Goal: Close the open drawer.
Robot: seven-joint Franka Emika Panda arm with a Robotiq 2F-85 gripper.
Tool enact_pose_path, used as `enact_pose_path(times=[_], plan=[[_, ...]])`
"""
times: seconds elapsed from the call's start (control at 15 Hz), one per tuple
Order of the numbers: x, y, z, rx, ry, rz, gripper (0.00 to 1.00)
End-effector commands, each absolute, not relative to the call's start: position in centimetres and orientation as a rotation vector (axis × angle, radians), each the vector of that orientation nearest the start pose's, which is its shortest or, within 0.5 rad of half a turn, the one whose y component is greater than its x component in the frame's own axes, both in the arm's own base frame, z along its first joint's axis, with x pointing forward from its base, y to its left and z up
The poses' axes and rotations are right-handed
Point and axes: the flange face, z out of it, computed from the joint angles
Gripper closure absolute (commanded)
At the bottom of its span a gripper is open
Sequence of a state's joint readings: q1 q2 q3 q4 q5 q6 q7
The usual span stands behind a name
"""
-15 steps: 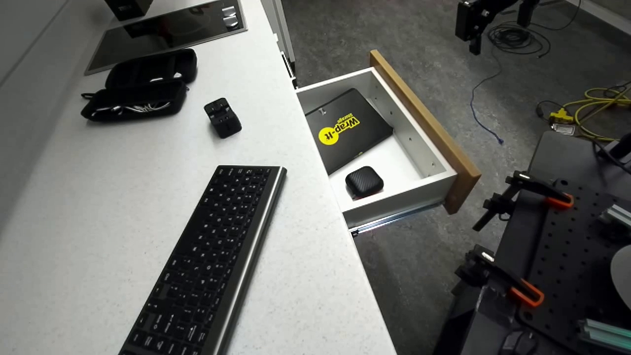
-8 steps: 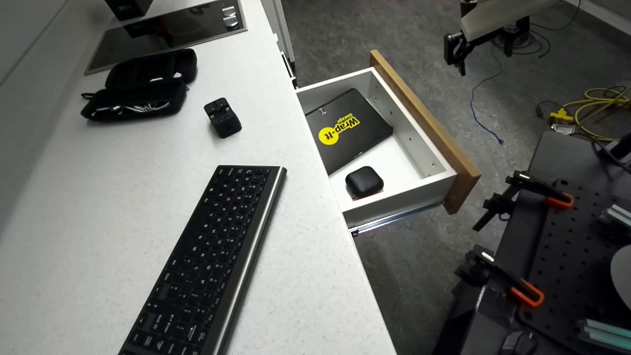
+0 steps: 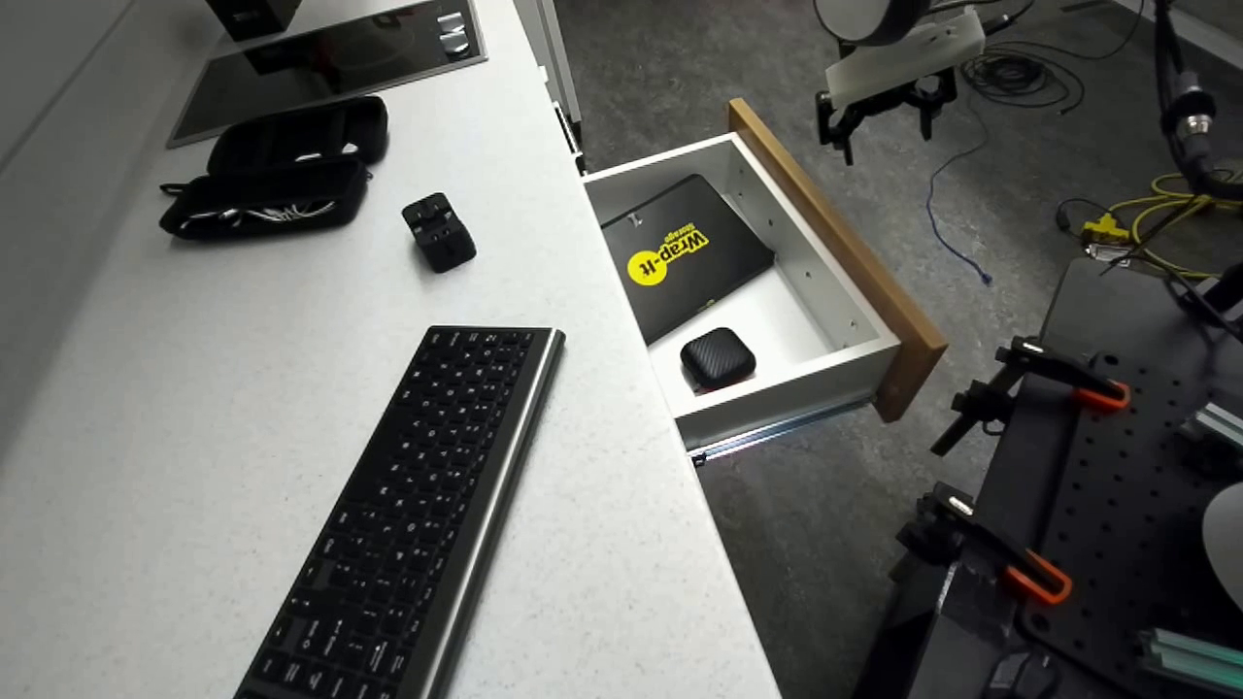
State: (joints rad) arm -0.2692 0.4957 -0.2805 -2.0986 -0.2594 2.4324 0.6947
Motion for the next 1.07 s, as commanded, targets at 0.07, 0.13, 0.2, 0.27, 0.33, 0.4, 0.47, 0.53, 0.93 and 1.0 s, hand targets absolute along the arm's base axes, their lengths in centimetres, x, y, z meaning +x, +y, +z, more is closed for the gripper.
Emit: enact_pose_path(times=[0.07, 0.13, 0.2, 0.27, 0.33, 0.4, 0.47, 0.53, 0.93, 1.0], plan=[[52.2, -29.4, 16.1, -3.005, 1.636, 0.26, 0.0], [52.8, -29.0, 15.8, -3.001, 1.611, 0.283, 0.0], [53.3, -28.7, 15.6, -3.0, 1.585, 0.303, 0.0], [53.9, -28.5, 15.4, -3.003, 1.557, 0.326, 0.0], [54.5, -28.1, 15.1, -2.999, 1.528, 0.365, 0.0], [55.0, -27.8, 15.0, -2.993, 1.503, 0.404, 0.0], [55.6, -27.3, 15.0, -2.992, 1.463, 0.436, 0.0], [56.2, -26.5, 15.3, -2.993, 1.409, 0.464, 0.0], [59.5, -19.6, 15.9, -3.056, 1.156, 0.575, 0.0], [59.8, -18.4, 16.0, -3.063, 1.118, 0.605, 0.0]])
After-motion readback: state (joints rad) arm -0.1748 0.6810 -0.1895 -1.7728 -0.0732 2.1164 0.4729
